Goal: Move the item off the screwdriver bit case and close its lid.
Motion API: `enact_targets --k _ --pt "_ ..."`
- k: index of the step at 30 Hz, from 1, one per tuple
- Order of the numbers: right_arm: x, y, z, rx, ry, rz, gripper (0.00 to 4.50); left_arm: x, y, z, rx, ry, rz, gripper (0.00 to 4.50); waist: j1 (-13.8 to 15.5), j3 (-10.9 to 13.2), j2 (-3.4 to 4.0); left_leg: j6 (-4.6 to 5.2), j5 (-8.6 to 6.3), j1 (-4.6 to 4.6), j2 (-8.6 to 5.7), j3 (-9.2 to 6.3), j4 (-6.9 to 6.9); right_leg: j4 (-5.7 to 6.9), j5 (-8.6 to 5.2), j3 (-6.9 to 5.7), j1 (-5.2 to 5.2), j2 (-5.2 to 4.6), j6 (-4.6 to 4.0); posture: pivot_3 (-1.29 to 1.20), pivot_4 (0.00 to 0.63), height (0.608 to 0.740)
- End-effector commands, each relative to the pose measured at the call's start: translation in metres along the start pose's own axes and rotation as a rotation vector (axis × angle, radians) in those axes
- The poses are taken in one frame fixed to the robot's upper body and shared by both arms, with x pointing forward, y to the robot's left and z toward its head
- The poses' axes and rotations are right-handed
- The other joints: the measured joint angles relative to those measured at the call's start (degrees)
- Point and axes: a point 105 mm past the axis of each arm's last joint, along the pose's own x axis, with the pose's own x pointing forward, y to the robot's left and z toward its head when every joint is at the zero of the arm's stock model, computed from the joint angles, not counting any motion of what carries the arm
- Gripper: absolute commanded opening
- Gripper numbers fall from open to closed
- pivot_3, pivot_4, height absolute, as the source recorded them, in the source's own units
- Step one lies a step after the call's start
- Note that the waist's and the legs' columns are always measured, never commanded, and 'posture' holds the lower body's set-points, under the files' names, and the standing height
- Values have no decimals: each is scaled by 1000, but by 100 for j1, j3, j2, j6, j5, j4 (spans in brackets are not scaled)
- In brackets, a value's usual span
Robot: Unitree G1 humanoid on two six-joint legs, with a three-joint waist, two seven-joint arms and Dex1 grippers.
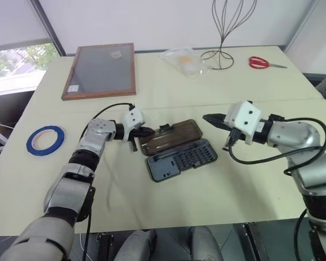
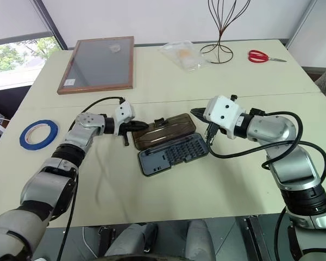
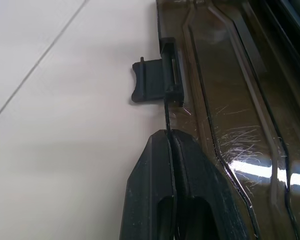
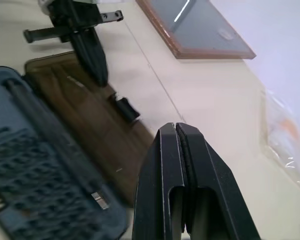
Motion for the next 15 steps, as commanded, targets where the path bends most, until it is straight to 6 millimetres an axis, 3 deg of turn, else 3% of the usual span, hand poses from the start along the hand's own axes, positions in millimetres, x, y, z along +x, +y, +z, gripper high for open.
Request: enact_targets --k 1,15 --pt "-5 -8 10 -46 -24 -27 0 2 -2 15 80 -29 -50 45 -1 0 0 0 0 0 0 0 0 0 0 0 0 0 0 0 150 740" --pt "-7 -6 11 -49 -17 -15 0 18 -15 25 113 -74 -123 45 -2 0 -1 0 0 -2 -1 1 3 1 1 0 -1 0 1 0 150 740"
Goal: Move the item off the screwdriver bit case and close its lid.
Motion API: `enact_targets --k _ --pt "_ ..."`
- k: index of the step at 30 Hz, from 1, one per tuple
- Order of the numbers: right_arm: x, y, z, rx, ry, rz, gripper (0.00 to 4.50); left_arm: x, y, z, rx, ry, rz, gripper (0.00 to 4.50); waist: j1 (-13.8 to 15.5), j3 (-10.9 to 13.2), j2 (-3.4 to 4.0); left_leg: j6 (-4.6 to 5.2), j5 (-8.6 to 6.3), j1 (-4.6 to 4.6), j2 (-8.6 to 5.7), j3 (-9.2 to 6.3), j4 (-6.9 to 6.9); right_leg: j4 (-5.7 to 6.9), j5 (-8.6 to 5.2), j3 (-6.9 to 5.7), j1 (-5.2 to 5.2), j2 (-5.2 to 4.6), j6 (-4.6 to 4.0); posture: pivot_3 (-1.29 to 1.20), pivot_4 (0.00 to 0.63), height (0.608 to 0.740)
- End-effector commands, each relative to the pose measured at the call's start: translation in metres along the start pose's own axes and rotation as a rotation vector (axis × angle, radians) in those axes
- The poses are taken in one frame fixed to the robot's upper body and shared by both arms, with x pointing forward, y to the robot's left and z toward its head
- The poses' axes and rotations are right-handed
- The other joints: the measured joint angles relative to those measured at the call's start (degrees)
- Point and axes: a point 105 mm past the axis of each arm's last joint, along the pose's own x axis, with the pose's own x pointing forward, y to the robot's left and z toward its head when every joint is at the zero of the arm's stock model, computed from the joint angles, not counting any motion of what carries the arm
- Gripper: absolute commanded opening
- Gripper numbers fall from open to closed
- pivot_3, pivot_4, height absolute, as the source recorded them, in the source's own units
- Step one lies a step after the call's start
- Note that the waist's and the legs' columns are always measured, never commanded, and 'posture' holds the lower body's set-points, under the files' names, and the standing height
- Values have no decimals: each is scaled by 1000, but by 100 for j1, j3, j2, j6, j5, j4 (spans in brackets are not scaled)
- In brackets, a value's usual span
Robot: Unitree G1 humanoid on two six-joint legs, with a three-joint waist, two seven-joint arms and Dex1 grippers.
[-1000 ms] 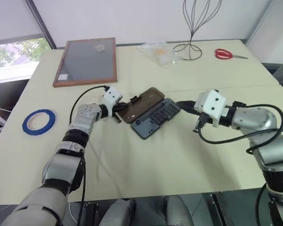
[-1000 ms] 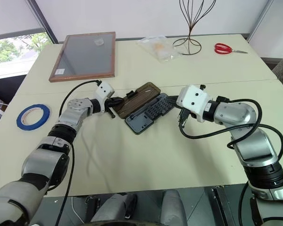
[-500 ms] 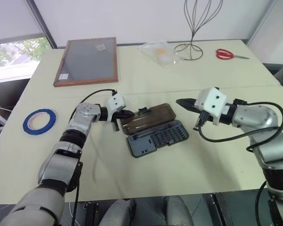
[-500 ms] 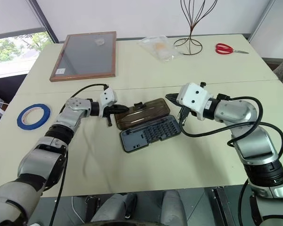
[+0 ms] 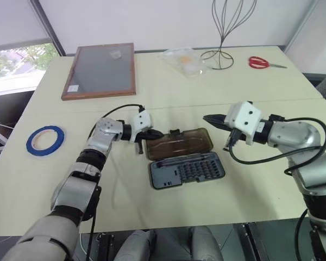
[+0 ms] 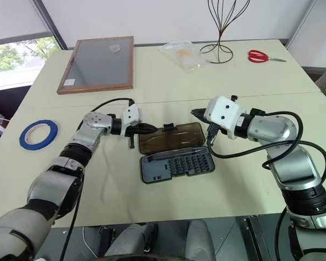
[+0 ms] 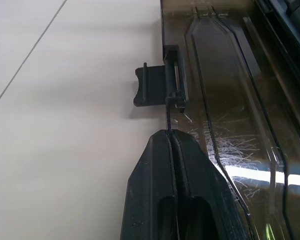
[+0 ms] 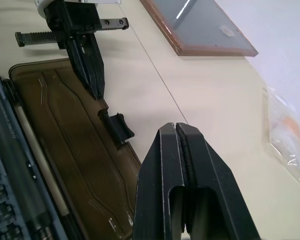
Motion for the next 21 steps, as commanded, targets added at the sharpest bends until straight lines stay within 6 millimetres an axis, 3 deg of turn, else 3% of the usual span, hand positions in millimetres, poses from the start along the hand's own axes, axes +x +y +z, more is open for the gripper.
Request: enact_targets --k 1,12,15,21 --pt "-7 -7 12 -46 -22 -25 0 0 2 9 47 -9 -14 45 -3 0 0 0 0 0 0 0 0 0 0 0 0 0 0 0 150 740" --pt "-5 -6 13 -41 -25 -22 0 -3 1 11 34 -38 -17 45 -3 0 0 0 0 0 0 0 0 1 0 0 0 0 0 0 150 740" --pt "-4 -5 13 -39 -27 -17 0 -5 4 16 23 -67 10 875 -5 0 0 0 0 0 0 0 0 1 0 0 -1 0 0 0 150 740" --pt "-3 -4 13 -38 -30 -7 0 -9 12 27 -48 -153 75 3852 -11 0 0 0 0 0 0 0 1 3 0 0 -1 0 0 0 150 740"
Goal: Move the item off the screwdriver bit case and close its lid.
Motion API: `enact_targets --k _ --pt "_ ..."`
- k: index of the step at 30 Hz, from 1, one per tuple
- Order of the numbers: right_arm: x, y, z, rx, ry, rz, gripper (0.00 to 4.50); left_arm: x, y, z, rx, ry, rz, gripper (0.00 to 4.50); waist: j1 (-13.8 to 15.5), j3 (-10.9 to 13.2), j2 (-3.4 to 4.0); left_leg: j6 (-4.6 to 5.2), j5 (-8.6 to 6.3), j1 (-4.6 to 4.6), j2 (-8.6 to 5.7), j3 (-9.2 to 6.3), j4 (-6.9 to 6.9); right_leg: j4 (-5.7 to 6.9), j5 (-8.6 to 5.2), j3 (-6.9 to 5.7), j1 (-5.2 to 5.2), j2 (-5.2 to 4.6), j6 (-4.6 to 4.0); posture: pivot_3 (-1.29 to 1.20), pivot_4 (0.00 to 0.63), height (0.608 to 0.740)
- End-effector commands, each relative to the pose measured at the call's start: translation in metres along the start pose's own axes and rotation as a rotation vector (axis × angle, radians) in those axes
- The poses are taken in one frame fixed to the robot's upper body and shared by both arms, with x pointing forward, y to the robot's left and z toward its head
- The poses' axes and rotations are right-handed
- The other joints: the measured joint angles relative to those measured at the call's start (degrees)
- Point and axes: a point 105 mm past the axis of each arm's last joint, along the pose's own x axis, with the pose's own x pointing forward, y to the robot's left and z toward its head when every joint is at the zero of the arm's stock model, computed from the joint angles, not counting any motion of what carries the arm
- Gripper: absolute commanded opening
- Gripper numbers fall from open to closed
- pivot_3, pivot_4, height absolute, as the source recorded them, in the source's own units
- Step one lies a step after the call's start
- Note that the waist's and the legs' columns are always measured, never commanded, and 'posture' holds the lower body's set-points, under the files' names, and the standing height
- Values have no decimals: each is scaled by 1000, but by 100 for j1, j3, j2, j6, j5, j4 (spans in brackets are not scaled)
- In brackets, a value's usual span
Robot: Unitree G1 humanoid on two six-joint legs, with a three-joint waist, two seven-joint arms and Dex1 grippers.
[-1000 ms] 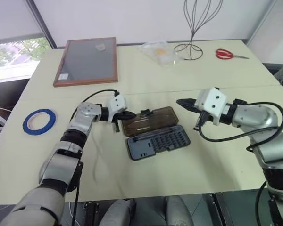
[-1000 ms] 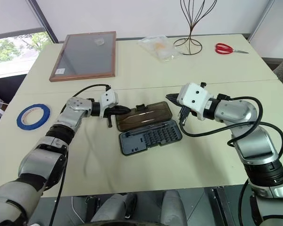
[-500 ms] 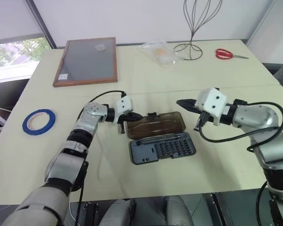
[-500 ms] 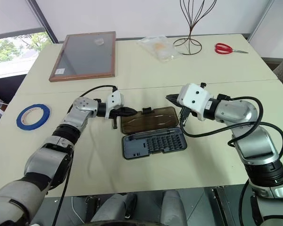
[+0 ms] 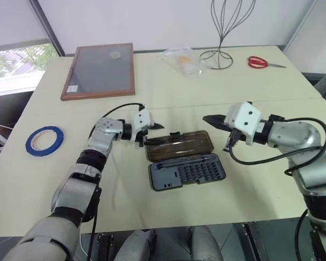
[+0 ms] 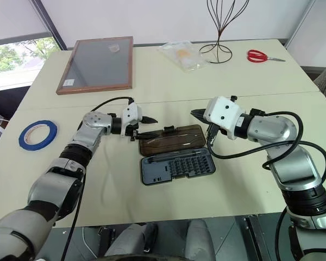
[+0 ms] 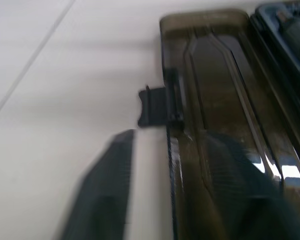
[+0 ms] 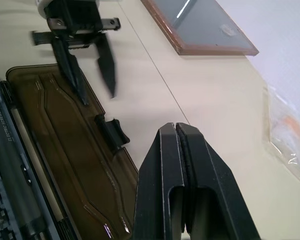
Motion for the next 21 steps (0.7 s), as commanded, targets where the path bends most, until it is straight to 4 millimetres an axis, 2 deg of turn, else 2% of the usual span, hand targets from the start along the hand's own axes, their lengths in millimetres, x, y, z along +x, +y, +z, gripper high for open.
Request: enact_targets --k 1,5,9,13,21 --pt "-2 -6 13 -39 -31 -14 0 -6 11 19 -42 -99 69 4366 0 0 0 0 0 0 0 0 1 1 0 0 0 0 0 0 150 740" --pt "-1 -5 12 -40 -33 -5 0 -17 19 36 -108 -185 132 4448 -22 0 0 0 0 0 0 -1 2 2 0 0 0 0 0 0 150 740" --pt "1 -4 11 -41 -33 12 0 -34 15 45 -158 -228 165 4448 -106 -1 0 0 0 -1 0 -2 2 4 0 0 -1 -1 0 0 150 740" --pt "3 -3 8 -43 -29 38 0 -54 -3 47 -204 -227 173 4448 -143 -1 1 0 0 2 2 -1 -1 5 0 1 -3 -1 0 0 150 740" --pt "14 -5 -2 -38 -28 94 0 -77 -38 54 -284 -213 186 4448 -104 -1 2 -1 0 4 4 0 3 6 3 2 -2 0 -5 0 150 740"
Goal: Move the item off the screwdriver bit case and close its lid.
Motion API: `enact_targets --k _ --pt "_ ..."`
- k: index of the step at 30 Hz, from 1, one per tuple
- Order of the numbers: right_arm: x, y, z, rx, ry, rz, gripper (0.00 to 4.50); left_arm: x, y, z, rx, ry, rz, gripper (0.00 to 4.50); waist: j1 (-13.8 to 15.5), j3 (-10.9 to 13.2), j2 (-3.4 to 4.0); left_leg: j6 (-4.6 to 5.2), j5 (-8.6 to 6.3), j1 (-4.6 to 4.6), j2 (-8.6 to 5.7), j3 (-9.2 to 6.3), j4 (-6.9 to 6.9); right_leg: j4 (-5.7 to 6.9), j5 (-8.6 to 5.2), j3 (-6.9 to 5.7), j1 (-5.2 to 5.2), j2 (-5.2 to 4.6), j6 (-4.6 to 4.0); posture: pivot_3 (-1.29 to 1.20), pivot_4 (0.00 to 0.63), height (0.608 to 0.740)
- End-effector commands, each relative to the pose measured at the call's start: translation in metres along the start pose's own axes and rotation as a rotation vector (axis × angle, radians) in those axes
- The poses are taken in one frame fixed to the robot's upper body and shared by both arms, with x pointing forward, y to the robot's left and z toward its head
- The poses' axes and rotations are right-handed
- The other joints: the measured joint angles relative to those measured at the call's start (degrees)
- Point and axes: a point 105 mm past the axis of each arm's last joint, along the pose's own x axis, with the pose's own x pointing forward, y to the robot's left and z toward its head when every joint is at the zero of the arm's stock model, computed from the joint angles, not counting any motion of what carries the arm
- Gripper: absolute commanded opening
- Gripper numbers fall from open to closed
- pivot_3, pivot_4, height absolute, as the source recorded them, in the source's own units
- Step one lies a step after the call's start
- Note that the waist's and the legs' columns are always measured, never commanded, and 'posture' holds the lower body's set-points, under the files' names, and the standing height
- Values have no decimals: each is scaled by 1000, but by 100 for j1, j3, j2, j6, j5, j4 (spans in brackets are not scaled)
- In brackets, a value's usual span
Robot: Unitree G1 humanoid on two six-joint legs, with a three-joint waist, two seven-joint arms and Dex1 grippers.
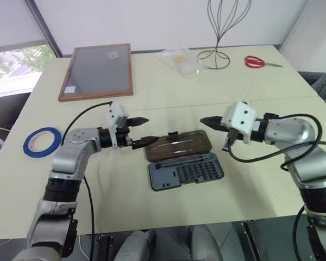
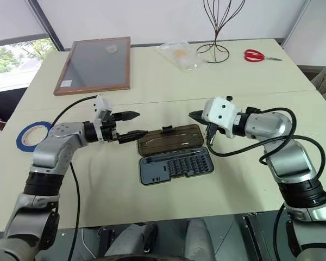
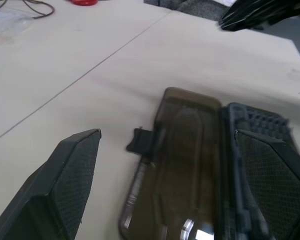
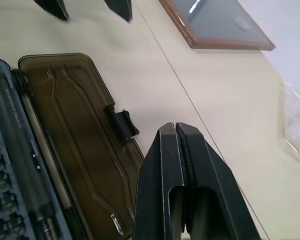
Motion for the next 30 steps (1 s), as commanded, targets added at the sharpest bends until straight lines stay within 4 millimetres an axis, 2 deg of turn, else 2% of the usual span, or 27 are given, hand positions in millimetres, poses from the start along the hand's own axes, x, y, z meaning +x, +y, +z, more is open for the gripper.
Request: enact_targets --k 1,5,17,20,21,26,27,30 --pt "5 -4 5 -49 -23 25 0 -11 -12 15 1 -35 19 4448 1 0 0 0 0 0 0 0 0 0 0 0 0 0 0 0 150 740" --pt "14 -5 -2 -62 -18 53 0 -18 -31 7 -44 -24 29 4448 -3 0 1 0 0 2 0 1 -3 -2 0 1 1 0 0 0 150 740" --pt "24 -8 -15 -65 -6 79 0 -21 -41 2 -38 3 57 4448 9 0 1 -1 0 4 2 4 -6 -3 3 3 2 2 -5 0 150 740" --pt "26 -9 -18 -48 -1 78 858 -22 -39 1 -29 14 61 4500 11 0 1 -1 0 4 2 4 -6 -4 3 3 2 1 -5 0 150 740" --pt "26 -9 -19 -41 3 80 1271 -23 -39 1 -28 16 62 4500 9 0 1 -1 0 4 2 4 -6 -5 3 3 2 1 -5 0 150 740" --pt "28 -11 -24 -48 22 66 4074 -24 -37 0 -15 27 67 4500 12 0 1 -1 0 4 2 4 -7 -5 3 3 2 1 -5 0 150 740" --pt "28 -11 -24 -54 25 68 4405 -24 -36 1 -15 26 66 4500 13 0 1 -1 0 4 2 4 -7 -6 3 3 2 1 -5 0 150 740" --pt "29 -12 -26 -65 30 66 4405 -24 -36 1 -13 26 65 4500 9 0 1 -1 0 4 2 4 -8 -6 3 3 2 2 -5 0 150 740"
